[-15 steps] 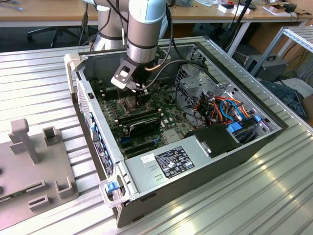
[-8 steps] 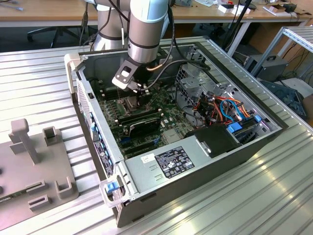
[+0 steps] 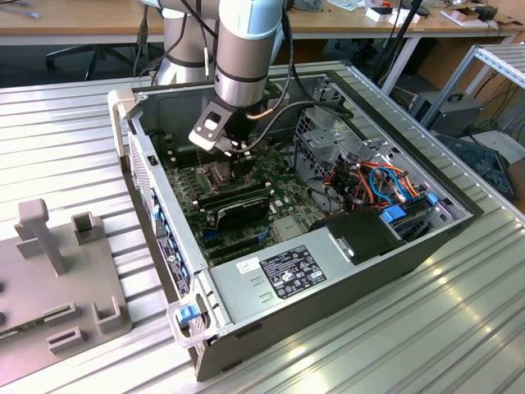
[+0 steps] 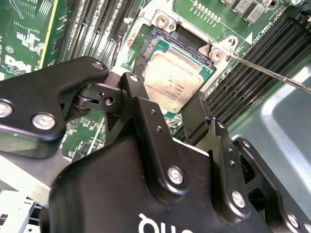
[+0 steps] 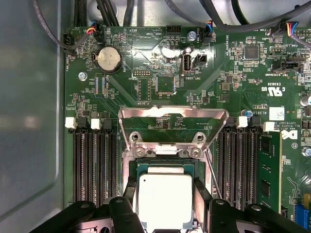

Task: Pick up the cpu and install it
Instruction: 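Place the cpu into insertion slot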

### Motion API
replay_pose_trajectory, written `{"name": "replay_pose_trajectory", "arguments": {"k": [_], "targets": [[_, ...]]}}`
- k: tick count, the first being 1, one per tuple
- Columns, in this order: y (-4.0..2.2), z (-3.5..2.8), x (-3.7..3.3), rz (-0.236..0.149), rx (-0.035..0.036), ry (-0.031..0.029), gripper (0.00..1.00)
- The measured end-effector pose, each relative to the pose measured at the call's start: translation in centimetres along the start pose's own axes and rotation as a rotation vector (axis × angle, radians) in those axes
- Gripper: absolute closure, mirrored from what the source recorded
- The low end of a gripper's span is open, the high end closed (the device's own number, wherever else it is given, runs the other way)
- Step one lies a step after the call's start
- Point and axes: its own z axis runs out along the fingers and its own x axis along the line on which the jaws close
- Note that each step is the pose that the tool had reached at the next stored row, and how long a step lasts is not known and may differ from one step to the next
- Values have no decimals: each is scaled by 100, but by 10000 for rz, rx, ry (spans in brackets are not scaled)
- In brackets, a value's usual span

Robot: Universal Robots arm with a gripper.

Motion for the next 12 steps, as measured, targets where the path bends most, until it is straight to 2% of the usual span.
{"name": "replay_pose_trajectory", "arguments": {"k": [3,8,12], "targets": [[0,1,0,-52,0,3,45],[0,13,0,-472,4,20,45],[-1,27,0,-479,4,18,45]]}}
